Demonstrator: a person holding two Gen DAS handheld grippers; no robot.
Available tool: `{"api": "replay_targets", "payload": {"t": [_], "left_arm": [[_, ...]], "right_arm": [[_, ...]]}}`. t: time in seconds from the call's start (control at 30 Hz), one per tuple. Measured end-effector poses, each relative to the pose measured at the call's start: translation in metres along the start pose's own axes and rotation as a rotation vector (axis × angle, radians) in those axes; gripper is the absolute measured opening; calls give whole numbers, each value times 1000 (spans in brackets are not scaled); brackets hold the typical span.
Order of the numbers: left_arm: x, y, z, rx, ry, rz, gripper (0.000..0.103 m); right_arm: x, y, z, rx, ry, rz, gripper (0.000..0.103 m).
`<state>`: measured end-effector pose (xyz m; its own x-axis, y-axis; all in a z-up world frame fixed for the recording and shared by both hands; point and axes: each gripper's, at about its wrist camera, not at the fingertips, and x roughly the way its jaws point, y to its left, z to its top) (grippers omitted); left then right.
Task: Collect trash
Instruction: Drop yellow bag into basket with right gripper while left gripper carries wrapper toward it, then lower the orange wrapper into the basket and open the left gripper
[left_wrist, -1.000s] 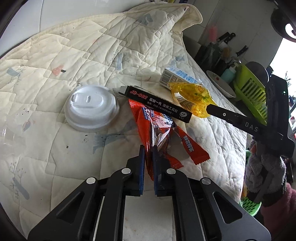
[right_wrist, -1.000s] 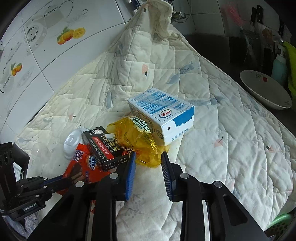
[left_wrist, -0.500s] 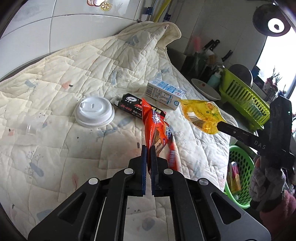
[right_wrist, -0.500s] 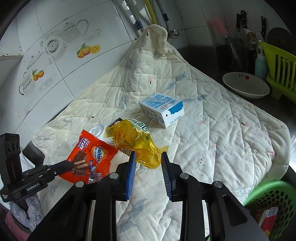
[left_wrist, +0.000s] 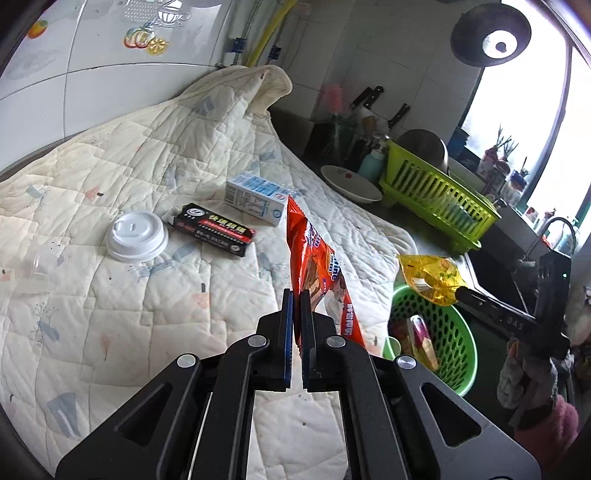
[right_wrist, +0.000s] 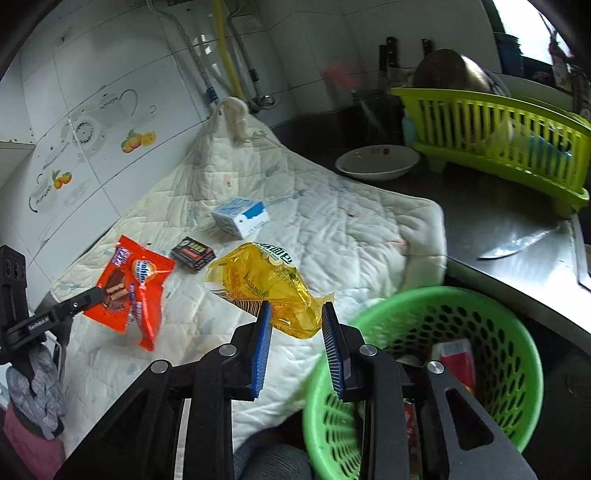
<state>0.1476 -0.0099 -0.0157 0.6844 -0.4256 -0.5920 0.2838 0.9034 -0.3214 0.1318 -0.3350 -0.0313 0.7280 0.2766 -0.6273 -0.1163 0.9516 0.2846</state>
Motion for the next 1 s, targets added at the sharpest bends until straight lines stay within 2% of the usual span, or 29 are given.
{"api": "replay_targets", "payload": {"t": [0.2,0.33,0.47,0.57,0.8,1.0], "left_arm": [[6,-34,0,46,11,-62,2],[11,-59,0,83,21,-98,2],[16,-85,-2,126,35,-131,2],[22,-102,-4,152,48,-157,2],[42,-143,-14,206,95,-210,2],[68,-172,-27,255,150,-221,2]], "right_arm": [[-21,-48,-23,58,-1,-130,27],[-23,-67,-35,103,8,-167,28],[-29,-77,-45,139,5,-169,32],[-37,-81,-52,149,-5,-181,41],[-64,-91,-62,165,-44,-201,48],[-86,-93,-69,183,-84,-192,57]]}}
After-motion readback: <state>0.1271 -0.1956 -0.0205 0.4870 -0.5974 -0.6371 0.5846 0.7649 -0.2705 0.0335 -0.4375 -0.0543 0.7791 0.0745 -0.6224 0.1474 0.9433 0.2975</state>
